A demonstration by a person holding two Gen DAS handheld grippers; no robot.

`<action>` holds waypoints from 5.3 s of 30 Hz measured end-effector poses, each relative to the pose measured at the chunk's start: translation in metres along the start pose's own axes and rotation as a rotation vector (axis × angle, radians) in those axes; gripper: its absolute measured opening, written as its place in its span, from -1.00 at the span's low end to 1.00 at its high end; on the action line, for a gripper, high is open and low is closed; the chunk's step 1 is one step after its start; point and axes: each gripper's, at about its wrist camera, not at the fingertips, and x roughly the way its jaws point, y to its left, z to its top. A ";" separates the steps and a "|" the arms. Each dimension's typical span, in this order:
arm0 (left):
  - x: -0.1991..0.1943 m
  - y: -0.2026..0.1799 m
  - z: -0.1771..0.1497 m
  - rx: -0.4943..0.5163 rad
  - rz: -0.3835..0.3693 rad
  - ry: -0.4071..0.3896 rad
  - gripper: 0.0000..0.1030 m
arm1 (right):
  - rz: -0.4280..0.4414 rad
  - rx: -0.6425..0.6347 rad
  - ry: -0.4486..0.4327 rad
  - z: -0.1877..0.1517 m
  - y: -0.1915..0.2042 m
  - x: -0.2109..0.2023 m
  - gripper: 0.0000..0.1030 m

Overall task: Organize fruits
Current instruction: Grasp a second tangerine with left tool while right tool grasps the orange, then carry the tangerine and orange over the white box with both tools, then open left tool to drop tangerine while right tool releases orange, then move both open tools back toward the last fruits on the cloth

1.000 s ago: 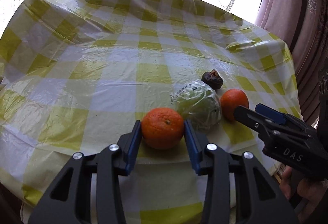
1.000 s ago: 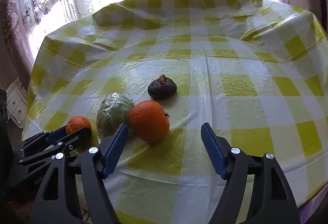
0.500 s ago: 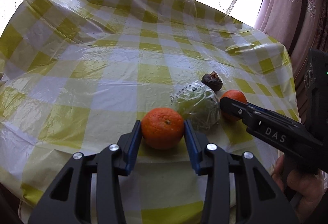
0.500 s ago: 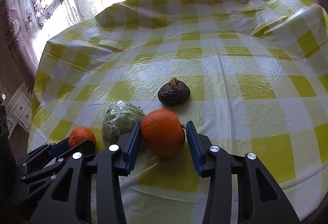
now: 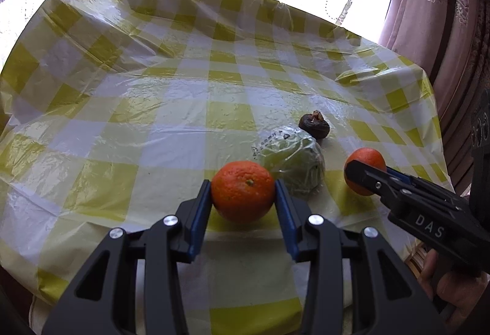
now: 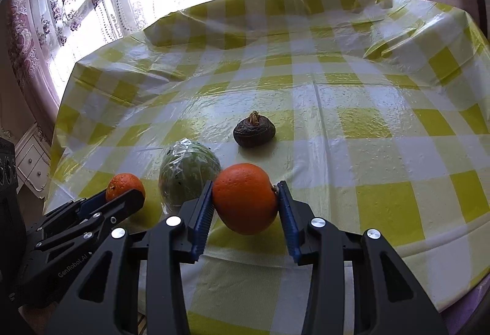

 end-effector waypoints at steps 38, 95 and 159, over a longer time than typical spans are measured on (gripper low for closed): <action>-0.060 -0.126 -0.031 0.231 -0.150 -0.009 -0.21 | -0.126 0.144 -0.050 -0.075 -0.089 -0.152 -0.22; 0.078 -0.444 -0.162 1.070 -0.347 0.449 -0.20 | -0.744 0.178 0.440 -0.158 -0.347 -0.183 -0.21; -0.005 -0.050 0.005 0.068 -0.078 0.063 0.60 | -0.200 0.148 -0.011 -0.071 -0.152 -0.162 0.68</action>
